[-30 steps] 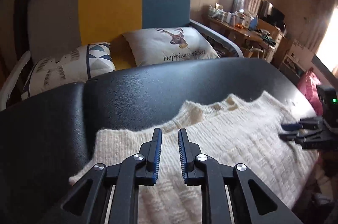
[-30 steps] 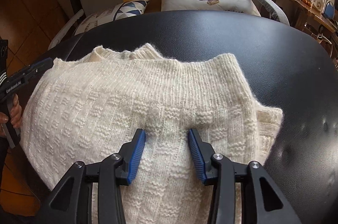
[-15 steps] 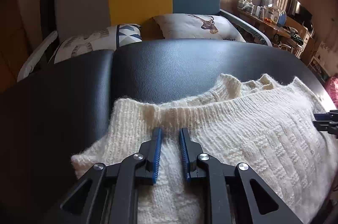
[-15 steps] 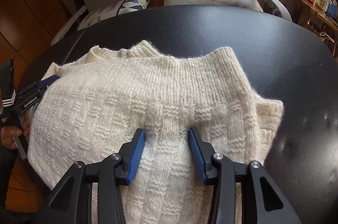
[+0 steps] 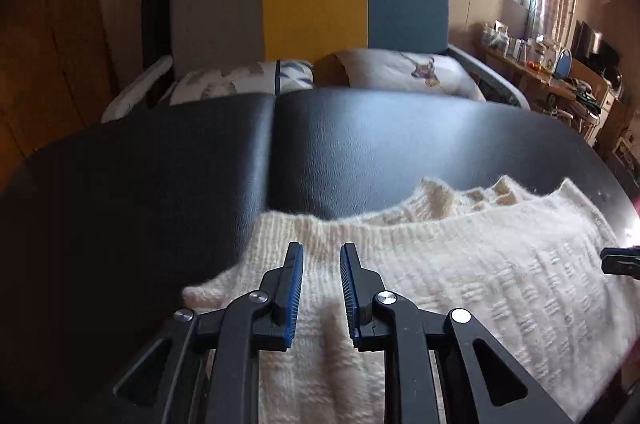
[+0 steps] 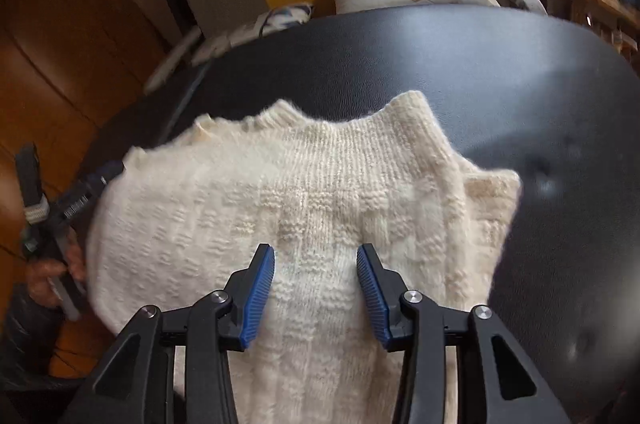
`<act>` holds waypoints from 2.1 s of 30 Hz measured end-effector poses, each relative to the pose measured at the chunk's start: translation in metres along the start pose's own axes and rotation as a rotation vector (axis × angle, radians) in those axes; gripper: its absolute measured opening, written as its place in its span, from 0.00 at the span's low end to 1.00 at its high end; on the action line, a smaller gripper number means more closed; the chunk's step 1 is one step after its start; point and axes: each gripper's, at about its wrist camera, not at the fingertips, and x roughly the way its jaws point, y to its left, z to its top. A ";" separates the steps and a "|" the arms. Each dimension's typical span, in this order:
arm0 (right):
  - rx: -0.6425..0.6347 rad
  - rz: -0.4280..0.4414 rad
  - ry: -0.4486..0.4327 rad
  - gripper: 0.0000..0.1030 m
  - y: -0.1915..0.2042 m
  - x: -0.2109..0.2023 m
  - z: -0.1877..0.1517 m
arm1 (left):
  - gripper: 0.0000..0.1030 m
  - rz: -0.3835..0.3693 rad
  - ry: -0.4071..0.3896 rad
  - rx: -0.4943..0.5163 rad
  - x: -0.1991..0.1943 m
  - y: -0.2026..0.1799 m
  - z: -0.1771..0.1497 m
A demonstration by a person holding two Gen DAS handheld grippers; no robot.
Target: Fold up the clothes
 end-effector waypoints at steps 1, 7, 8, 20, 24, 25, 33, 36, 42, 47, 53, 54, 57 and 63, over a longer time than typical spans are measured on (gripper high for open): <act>0.051 0.069 -0.029 0.43 -0.011 -0.016 -0.003 | 0.27 -0.029 -0.027 -0.011 -0.013 -0.008 0.001; 0.157 0.236 0.031 0.43 -0.047 -0.059 -0.048 | 0.40 -0.241 -0.036 0.060 -0.028 -0.082 -0.009; 0.153 0.221 0.043 0.43 -0.046 -0.058 -0.054 | 0.40 -0.256 -0.021 0.081 -0.023 -0.094 -0.013; 0.143 0.134 0.122 0.37 -0.059 -0.041 -0.094 | 0.43 -0.220 0.103 0.135 0.039 -0.106 -0.045; 0.141 0.150 0.124 0.37 -0.059 -0.045 -0.092 | 0.43 -0.210 0.121 0.167 0.035 -0.116 -0.037; 0.140 0.155 0.126 0.37 -0.059 -0.047 -0.091 | 0.43 -0.223 0.127 0.174 0.033 -0.118 -0.032; 0.135 0.306 0.079 0.42 -0.083 -0.079 -0.070 | 0.46 -0.643 0.244 0.187 0.035 -0.170 0.033; 0.159 0.332 0.101 0.42 -0.102 -0.072 -0.066 | 0.49 -0.729 0.365 0.210 0.061 -0.208 0.053; 0.201 0.508 0.199 0.43 -0.118 -0.038 -0.061 | 0.49 -0.714 0.555 0.255 0.117 -0.267 0.077; 0.178 0.648 0.295 0.43 -0.111 -0.016 -0.060 | 0.49 -0.646 0.690 0.348 0.142 -0.301 0.072; 0.096 0.743 0.375 0.44 -0.088 0.000 -0.054 | 0.49 -0.615 0.814 0.355 0.150 -0.316 0.063; 0.085 0.736 0.394 0.44 -0.085 0.005 -0.053 | 0.49 -0.608 0.829 0.341 0.152 -0.317 0.064; 0.025 0.718 0.450 0.44 -0.071 0.012 -0.054 | 0.49 -0.609 0.854 0.303 0.152 -0.318 0.071; -0.022 0.656 0.493 0.44 -0.059 0.025 -0.063 | 0.50 -0.518 0.983 0.275 0.171 -0.329 0.066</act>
